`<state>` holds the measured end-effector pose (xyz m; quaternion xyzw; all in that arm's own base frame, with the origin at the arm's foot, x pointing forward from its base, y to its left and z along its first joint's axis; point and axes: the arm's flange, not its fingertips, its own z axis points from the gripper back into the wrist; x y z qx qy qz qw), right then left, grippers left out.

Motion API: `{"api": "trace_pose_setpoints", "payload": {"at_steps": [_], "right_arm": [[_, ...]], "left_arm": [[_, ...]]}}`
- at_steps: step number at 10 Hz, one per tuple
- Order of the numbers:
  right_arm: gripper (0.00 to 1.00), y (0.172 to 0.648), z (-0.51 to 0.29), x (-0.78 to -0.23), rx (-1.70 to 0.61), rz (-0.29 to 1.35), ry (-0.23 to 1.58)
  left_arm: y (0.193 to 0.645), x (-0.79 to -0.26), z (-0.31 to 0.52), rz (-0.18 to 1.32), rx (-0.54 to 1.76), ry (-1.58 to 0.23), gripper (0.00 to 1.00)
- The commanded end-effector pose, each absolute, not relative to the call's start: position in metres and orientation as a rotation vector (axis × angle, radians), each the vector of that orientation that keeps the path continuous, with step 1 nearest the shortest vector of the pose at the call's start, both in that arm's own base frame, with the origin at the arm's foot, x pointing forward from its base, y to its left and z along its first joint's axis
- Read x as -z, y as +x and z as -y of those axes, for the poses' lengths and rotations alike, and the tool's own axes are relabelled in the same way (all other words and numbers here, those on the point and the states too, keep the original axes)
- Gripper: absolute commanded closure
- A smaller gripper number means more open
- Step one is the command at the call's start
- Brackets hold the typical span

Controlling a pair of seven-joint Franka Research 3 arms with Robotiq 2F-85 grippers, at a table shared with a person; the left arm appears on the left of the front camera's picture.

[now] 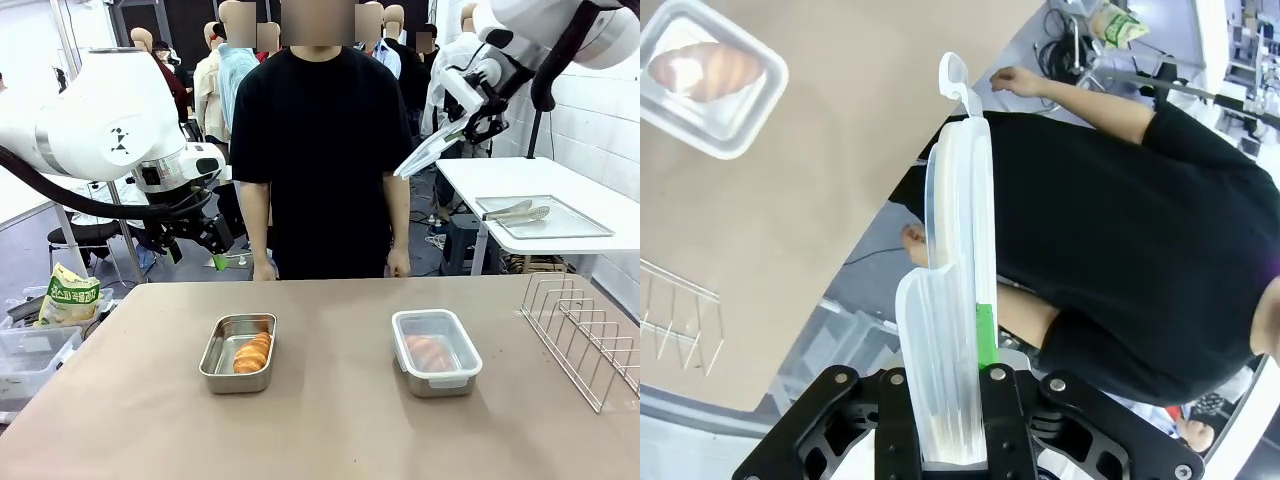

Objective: Place the bread in airtight containers.
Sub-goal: Pick up one Airtight Container lid and hand it to the human.

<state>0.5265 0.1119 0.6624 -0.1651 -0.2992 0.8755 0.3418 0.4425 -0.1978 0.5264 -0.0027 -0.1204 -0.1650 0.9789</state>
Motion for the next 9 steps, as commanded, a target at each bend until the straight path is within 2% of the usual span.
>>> {"api": "trace_pose_setpoints", "payload": {"at_steps": [1,2,9], "right_arm": [[1.0,0.535,-0.113,-0.651,-2.299,0.666,-0.35],[1.0,0.527,-0.112,-0.662,-2.277,0.778,-0.429],[1.0,0.527,-0.112,-0.662,-2.277,0.778,-0.429]], "left_arm": [[0.443,-0.527,0.197,0.243,0.313,0.015,0.0],[0.443,-0.527,0.197,0.243,0.313,0.015,0.0],[0.443,-0.527,0.197,0.243,0.313,0.015,0.0]]}}
